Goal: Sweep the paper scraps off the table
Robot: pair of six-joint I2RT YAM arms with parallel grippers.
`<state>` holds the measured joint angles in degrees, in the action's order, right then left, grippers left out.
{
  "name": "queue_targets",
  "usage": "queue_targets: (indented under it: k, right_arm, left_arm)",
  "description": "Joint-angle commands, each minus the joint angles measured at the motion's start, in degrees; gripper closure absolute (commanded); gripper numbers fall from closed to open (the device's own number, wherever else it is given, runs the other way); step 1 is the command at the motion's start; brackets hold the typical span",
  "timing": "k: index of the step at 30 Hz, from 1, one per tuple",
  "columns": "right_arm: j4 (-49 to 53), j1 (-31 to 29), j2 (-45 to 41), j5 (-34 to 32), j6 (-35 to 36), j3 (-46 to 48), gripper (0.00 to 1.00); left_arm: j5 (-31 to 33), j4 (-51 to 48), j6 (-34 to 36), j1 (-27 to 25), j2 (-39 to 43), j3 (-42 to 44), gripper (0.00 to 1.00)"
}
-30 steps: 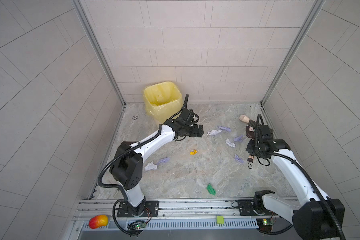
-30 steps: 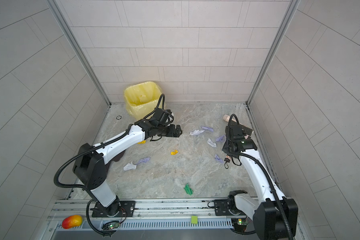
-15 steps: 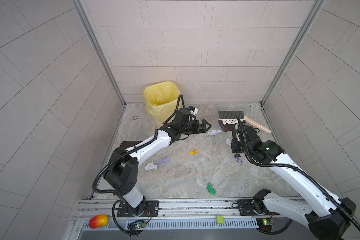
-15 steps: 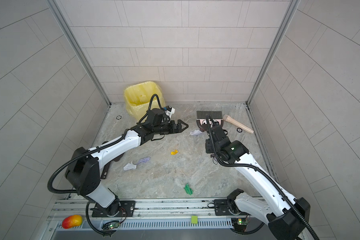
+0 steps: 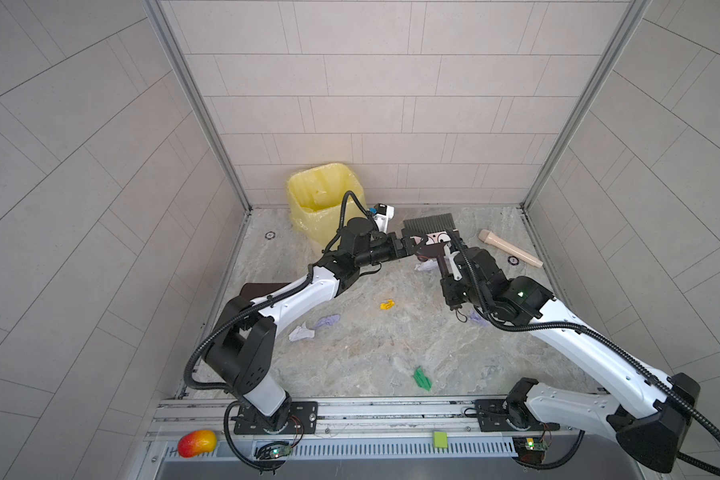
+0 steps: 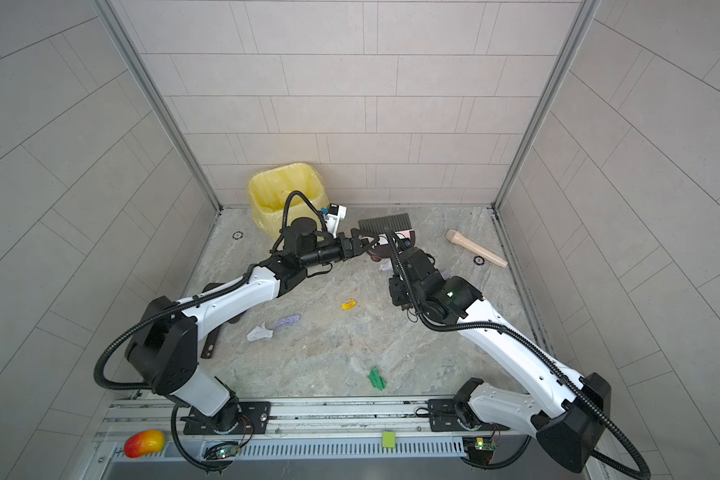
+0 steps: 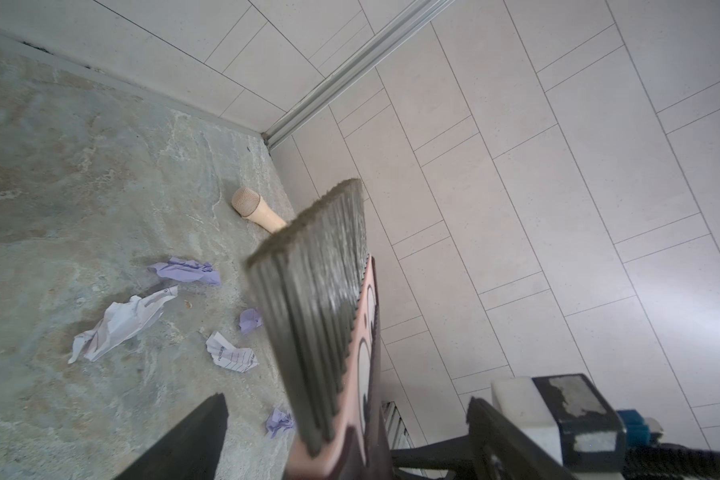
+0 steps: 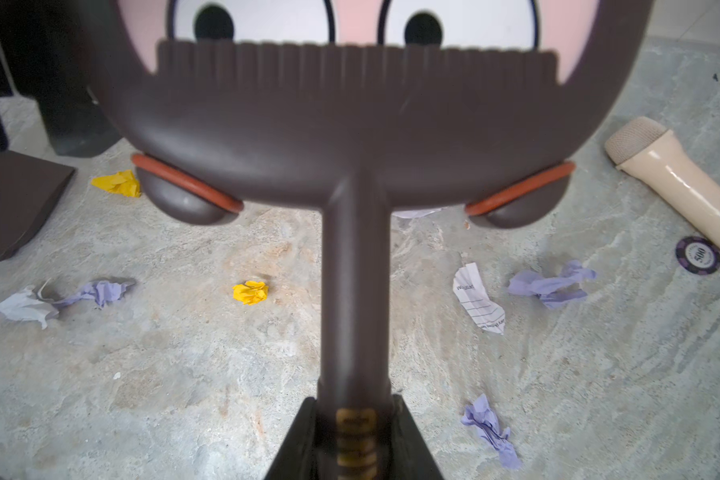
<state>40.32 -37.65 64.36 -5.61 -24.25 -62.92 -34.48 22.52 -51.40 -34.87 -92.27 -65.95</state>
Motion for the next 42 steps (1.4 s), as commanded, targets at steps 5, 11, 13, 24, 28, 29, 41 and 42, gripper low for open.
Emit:
queue_targets:
  k: [5, 11, 13, 24, 28, 29, 41, 42]
  right_arm:
    - [-3.34, -1.98, 1.03, -0.42, 1.63, -2.48, 1.00]
    - [-2.87, -2.74, 2.35, -0.48, 3.41, -4.26, 1.00]
    - [-2.85, -2.78, 2.51, -0.60, 3.77, -4.41, 1.00]
    - [-3.93, -2.83, 1.13, -6.19, 3.91, -5.07, 1.00]
    - [-7.88, 1.69, -1.68, -1.90, 2.35, -4.91, 0.40]
    - [-8.91, 2.99, -2.28, 0.43, 1.56, -4.62, 0.30]
    - [-35.77, 26.49, -6.76, 42.44, -22.48, 3.82, 0.01]
    - [-38.22, 27.10, -6.58, 44.10, -24.25, 4.32, 0.01]
  left_arm:
    - [-1.15, 1.19, -0.64, 0.16, 1.09, -1.09, 0.26]
    - [-0.55, -1.72, 0.86, 0.14, 1.24, -1.86, 0.48]
    - [-0.34, -2.17, 0.82, 0.16, 1.28, -1.97, 0.62]
    - [7.76, -0.77, -1.71, 0.61, 4.30, 0.88, 1.00]
    - [11.85, 5.10, -5.55, 2.06, 6.46, 2.23, 1.00]
    - [12.56, 6.35, -6.45, 2.38, 6.81, 1.99, 1.00]
    - [21.30, 24.47, -18.63, 3.76, 7.03, -1.47, 1.00]
    - [21.43, 26.07, -19.66, 3.74, 6.60, -2.02, 1.00]
